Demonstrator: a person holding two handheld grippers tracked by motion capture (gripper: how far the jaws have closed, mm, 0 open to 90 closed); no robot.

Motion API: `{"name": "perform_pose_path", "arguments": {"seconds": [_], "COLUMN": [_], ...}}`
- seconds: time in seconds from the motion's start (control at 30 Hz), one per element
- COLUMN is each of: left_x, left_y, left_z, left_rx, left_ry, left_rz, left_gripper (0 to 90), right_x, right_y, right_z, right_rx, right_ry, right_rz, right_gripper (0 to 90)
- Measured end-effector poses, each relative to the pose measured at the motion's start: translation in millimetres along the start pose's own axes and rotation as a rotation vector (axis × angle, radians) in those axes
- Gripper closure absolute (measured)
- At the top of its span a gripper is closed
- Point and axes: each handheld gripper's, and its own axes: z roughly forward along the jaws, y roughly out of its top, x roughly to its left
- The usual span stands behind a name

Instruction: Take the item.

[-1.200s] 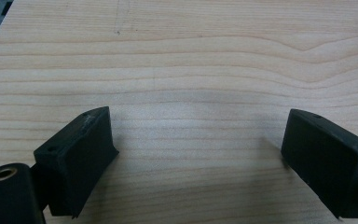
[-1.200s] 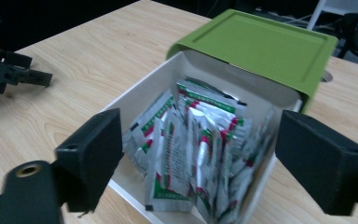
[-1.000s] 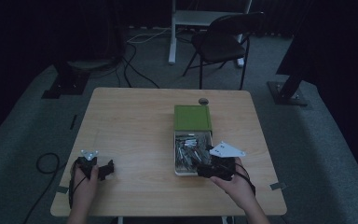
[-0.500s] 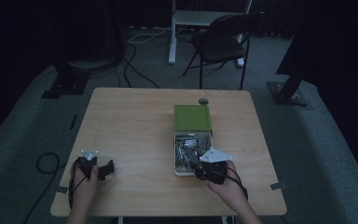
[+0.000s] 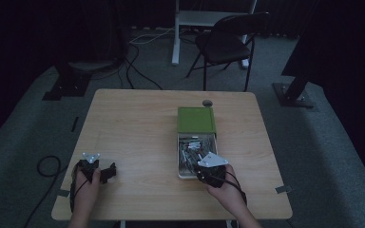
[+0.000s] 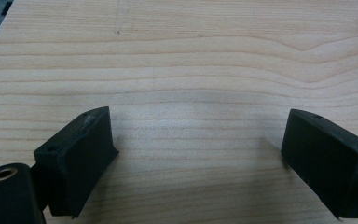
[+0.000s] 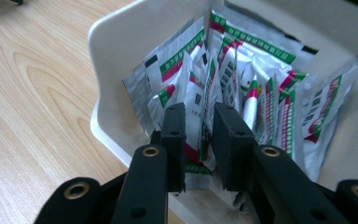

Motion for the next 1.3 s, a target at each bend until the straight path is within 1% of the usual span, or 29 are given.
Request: {"name": "perform_pose_path", "arguments": {"seconds": [0.1, 0.13, 0.3, 0.7, 0.8, 0.83, 0.87, 0.9, 1.07, 1.3], "left_x": [0.0, 0.0, 0.0, 0.0, 0.1, 0.1, 0.0, 0.0, 0.1, 0.0], "left_y": [0.0, 0.0, 0.0, 0.0, 0.0, 0.0, 0.0, 0.0, 0.0, 0.0], "left_z": [0.0, 0.0, 0.0, 0.0, 0.0, 0.0, 0.0, 0.0, 0.0, 0.0], "left_rx": [0.000, 0.000, 0.000, 0.000, 0.000, 0.000, 0.000, 0.000, 0.000, 0.000], "left_ry": [0.000, 0.000, 0.000, 0.000, 0.000, 0.000, 0.000, 0.000, 0.000, 0.000], "left_rz": [0.000, 0.000, 0.000, 0.000, 0.000, 0.000, 0.000, 0.000, 0.000, 0.000], "left_gripper": [9.9, 9.9, 9.9, 9.9, 9.9, 9.9, 9.9, 9.9, 9.9, 9.9], "right_x": [-0.3, -0.7, 0.0, 3.0, 3.0, 3.0, 2.1, 1.4, -3.8, -6.0], "right_y": [-0.6, -1.0, -0.7, 0.3, 0.2, 0.2, 0.8, 1.2, 2.7, 4.4], "right_z": [1.9, 3.8, 7.2, 14.7, 15.7, 15.7, 14.5, 13.8, 8.6, 4.0], "right_rx": [0.005, 0.012, 0.018, 0.034, 0.046, 0.046, 0.046, 0.045, 0.020, 0.003], "right_ry": [-0.004, -0.009, -0.030, -0.033, -0.047, -0.047, -0.070, -0.074, -0.064, -0.055], "right_rz": [0.000, 0.012, 0.003, 0.014, 0.014, 0.014, 0.006, 0.011, 0.059, 0.067], "right_gripper": [74.9, 75.0, 76.6, 75.8, 79.9, 79.9, 85.3, 85.9, 87.3, 87.7]}}
